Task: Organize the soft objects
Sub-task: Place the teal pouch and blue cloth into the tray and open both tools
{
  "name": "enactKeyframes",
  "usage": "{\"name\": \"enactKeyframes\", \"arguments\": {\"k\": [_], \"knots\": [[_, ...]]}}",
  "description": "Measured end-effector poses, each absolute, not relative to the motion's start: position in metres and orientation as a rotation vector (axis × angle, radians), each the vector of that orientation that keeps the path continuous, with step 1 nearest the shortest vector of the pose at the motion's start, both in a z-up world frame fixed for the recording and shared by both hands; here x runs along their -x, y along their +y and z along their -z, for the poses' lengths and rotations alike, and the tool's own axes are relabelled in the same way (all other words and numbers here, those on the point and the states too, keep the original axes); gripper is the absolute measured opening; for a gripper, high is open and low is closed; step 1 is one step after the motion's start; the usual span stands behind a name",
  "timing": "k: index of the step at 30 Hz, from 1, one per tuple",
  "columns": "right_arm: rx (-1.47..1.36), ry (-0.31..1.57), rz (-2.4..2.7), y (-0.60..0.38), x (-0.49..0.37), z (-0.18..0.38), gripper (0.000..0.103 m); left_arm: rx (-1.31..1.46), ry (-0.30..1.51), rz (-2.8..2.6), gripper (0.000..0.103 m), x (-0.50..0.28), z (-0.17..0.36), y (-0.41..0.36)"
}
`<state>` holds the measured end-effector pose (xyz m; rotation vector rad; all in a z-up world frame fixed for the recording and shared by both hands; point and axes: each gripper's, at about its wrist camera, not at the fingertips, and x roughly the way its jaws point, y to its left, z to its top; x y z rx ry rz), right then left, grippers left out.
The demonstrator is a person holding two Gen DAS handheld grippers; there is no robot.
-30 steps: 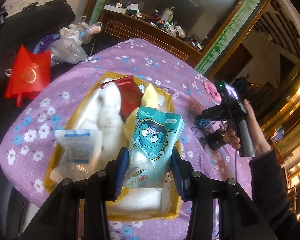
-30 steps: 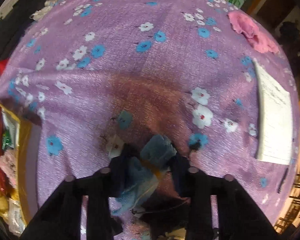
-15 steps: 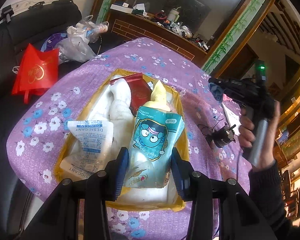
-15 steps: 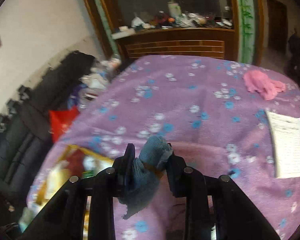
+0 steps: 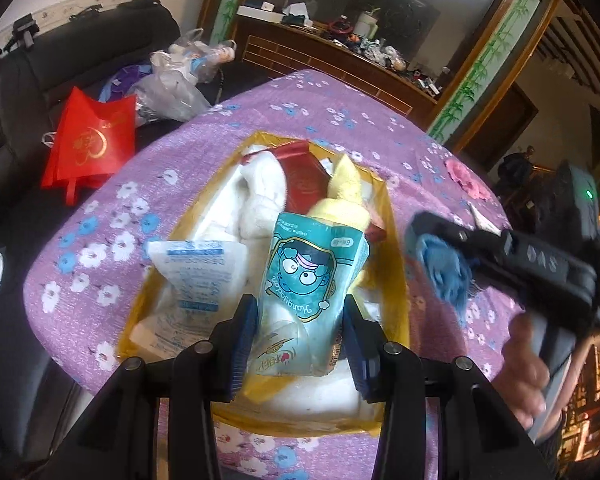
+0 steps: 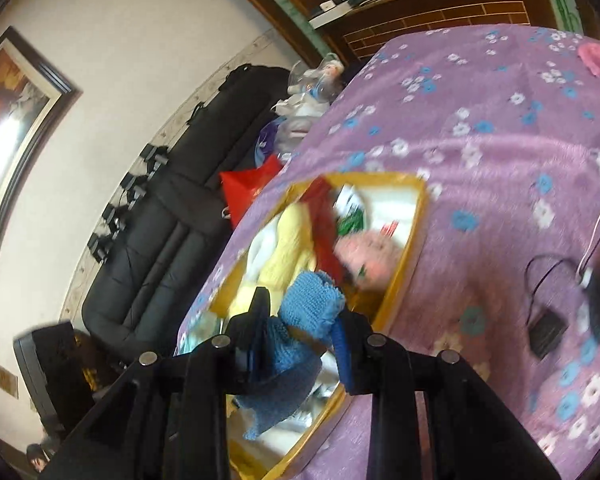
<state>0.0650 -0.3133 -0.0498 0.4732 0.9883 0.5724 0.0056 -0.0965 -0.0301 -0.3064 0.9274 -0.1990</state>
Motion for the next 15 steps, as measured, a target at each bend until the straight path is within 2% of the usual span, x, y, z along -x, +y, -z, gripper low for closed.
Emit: {"name": "enactKeyframes", "arguments": {"k": [15], "knots": [[-0.436,0.928,-0.541,-0.316,-0.027,0.048,0.029,0.306,0.925,0.210,0.044,-0.010,0.032,-0.074]]}}
